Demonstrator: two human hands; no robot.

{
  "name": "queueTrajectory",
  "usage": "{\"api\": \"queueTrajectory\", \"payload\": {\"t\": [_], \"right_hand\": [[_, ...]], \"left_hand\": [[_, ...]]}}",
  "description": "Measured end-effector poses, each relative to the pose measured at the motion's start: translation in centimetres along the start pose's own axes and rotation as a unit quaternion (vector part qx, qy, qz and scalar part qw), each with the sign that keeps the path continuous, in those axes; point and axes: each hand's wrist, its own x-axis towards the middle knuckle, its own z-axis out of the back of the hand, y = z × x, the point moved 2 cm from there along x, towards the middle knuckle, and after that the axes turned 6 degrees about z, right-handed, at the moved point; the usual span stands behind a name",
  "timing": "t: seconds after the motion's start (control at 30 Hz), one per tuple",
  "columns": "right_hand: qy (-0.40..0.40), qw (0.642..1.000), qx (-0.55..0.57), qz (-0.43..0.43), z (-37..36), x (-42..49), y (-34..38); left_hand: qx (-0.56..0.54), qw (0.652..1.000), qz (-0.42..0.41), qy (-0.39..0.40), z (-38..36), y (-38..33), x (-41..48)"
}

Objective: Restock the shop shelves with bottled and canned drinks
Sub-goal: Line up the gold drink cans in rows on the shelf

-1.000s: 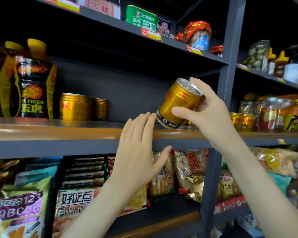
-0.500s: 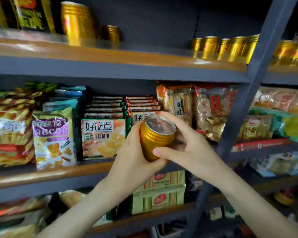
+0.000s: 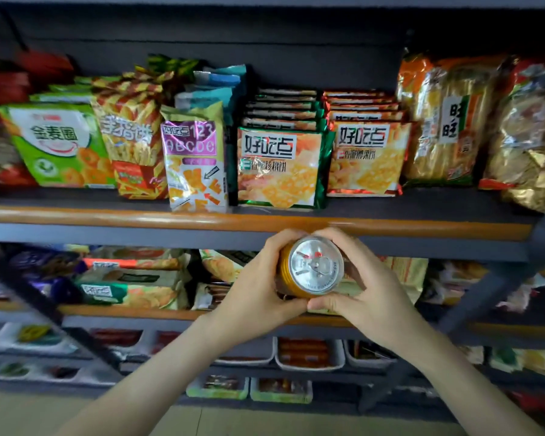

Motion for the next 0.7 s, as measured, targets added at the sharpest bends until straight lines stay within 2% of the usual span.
{"api": "queueTrajectory", "payload": {"t": [0.1,0.17,0.23,0.3,0.4,0.43,0.5,0.57,0.7], "right_hand": [[0.027,0.999,0.006,-0.015,-0.7,0.0,-0.9],[0.059,0.997,0.029,-0.037,-0.9,0.0,-1.5],[0.086,0.995,0.043,-0.036,-1.0,-0.3,-1.7],[0.138,0.99,0.033,-0.016,-1.1,-0.8,-2.1],[0.229,0.973,-0.013,-0.009,-1.6,-1.5,-2.1],[0.222,0.974,-0.034,0.003,-1.7,-1.5,-2.2],[0.158,0.982,-0.082,0.066,-2.3,-1.4,-2.6],[0.108,0.986,-0.089,0.092,-2.8,-1.4,-3.2],[0.059,0.998,-0.033,0.013,-3.0,-1.7,-3.2]], "left_hand": [[-0.019,0.998,0.051,0.006,0.1,1.0,-0.8],[-0.1,0.983,0.151,0.021,0.1,1.3,-1.2],[-0.224,0.936,0.272,0.03,0.0,1.3,-1.5],[-0.348,0.861,0.369,0.028,-0.2,1.3,-1.6],[-0.44,0.786,0.433,0.045,-0.4,0.7,-1.6],[-0.452,0.77,0.446,0.056,-0.5,0.4,-1.8],[-0.454,0.755,0.466,0.082,-0.9,0.3,-2.0],[-0.436,0.755,0.479,0.099,-1.4,0.5,-2.2],[-0.351,0.755,0.543,0.113,-1.5,1.9,-3.0]]}}
